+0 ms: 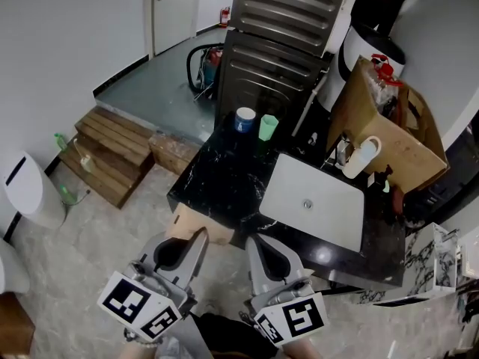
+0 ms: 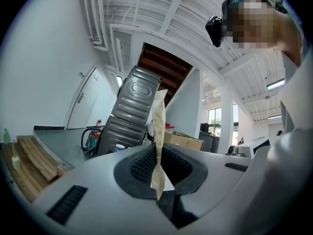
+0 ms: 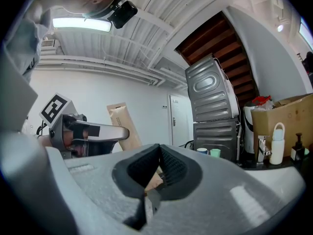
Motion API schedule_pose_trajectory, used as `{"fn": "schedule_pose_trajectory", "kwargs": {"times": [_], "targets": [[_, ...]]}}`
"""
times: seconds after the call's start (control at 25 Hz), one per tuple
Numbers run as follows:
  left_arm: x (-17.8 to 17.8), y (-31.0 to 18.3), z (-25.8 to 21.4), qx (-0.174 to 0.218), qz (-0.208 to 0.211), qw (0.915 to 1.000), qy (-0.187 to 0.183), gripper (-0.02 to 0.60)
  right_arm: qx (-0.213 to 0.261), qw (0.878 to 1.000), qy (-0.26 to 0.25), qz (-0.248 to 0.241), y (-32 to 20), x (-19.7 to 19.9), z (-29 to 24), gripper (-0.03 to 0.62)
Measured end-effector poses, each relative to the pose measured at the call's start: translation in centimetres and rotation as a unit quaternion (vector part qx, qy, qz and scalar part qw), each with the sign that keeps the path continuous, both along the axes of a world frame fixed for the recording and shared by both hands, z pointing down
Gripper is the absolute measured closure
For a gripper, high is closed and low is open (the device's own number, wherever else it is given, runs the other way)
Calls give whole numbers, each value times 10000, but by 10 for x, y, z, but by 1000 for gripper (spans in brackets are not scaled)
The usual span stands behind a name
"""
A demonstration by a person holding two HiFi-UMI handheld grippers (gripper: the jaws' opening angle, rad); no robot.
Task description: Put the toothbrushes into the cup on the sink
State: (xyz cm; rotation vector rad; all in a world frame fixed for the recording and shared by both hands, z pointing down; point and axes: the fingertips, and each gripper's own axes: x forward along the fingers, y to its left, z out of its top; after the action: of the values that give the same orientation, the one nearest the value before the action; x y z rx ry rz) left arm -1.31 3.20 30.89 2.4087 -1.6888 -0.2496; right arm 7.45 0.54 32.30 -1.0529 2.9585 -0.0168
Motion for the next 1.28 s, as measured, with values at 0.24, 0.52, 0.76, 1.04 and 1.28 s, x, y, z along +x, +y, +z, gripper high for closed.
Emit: {"fn": "schedule_pose_trajectory", "kwargs": {"times": [0.24,0.52,0.76,1.04,1.28], "targets": [[3,-15,1,-59,33,10000,-51,553,-90,9999,-36,80,-12,7,5,595],[8,-27,-3,-46,94,9999,-105,554,-87,9998,-78,146,-23,13,2,595],[11,-42,-6,25,209,9997,-108,554,-10,9995,-54,301,-36,19,0,595],[8,-73,-2,6,494,9988,-66,554,-49,9980,-20,628,-59,20,4,595],[1,-108,2,-41,863,9963,-17,554,-47,9950,67,995,-86,16,4,595]]}}
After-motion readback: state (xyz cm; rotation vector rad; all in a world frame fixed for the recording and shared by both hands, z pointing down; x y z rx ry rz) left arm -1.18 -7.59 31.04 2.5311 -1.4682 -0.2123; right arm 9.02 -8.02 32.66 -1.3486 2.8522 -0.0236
